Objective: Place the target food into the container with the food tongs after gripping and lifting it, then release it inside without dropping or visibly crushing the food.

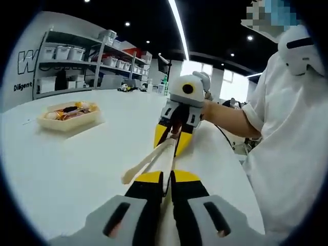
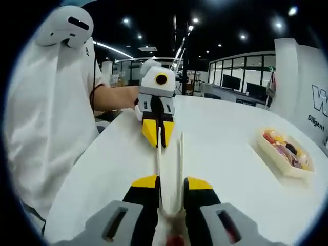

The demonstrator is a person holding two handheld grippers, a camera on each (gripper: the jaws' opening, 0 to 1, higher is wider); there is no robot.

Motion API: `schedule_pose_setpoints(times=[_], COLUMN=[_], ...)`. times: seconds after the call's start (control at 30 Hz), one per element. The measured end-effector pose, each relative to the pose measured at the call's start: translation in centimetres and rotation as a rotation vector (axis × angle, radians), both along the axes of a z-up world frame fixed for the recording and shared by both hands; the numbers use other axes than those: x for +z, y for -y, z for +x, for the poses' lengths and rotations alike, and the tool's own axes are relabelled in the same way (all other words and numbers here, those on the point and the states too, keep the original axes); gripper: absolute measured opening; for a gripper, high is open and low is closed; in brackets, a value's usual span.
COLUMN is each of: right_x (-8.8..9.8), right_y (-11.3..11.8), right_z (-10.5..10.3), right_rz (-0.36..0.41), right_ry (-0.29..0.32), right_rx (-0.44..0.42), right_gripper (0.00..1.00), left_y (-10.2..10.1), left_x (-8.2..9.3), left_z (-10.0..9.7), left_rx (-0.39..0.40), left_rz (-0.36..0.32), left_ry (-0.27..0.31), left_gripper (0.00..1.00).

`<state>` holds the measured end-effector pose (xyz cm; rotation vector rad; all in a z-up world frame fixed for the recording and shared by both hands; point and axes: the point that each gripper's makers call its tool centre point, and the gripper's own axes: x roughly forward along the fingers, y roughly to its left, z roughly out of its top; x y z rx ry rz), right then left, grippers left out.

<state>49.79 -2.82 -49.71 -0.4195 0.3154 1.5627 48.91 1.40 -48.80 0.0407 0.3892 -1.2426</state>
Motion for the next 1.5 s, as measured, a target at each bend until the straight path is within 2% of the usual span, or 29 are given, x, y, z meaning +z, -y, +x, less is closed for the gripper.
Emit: schedule_pose_setpoints(times=[0.63, 1.5], right_x=[-0.31, -0.41], right_y=[0.08, 0.09], right_z=[0.27, 0.25], right_rz=[-0.018, -0.012], right_ry=[0.006, -0.017], right_rx=[-0.009, -0.019], right_gripper=[0.12, 0.12], left_y=[-0.10, -0.12], left_x=[-0.51, -0.79], left_z=[0.13, 0.26], left_rx=[0.010, 0.017], left_rz=[0.026, 0.036], left_ry=[-0.006, -0.015], left_gripper=[0.06, 0.07])
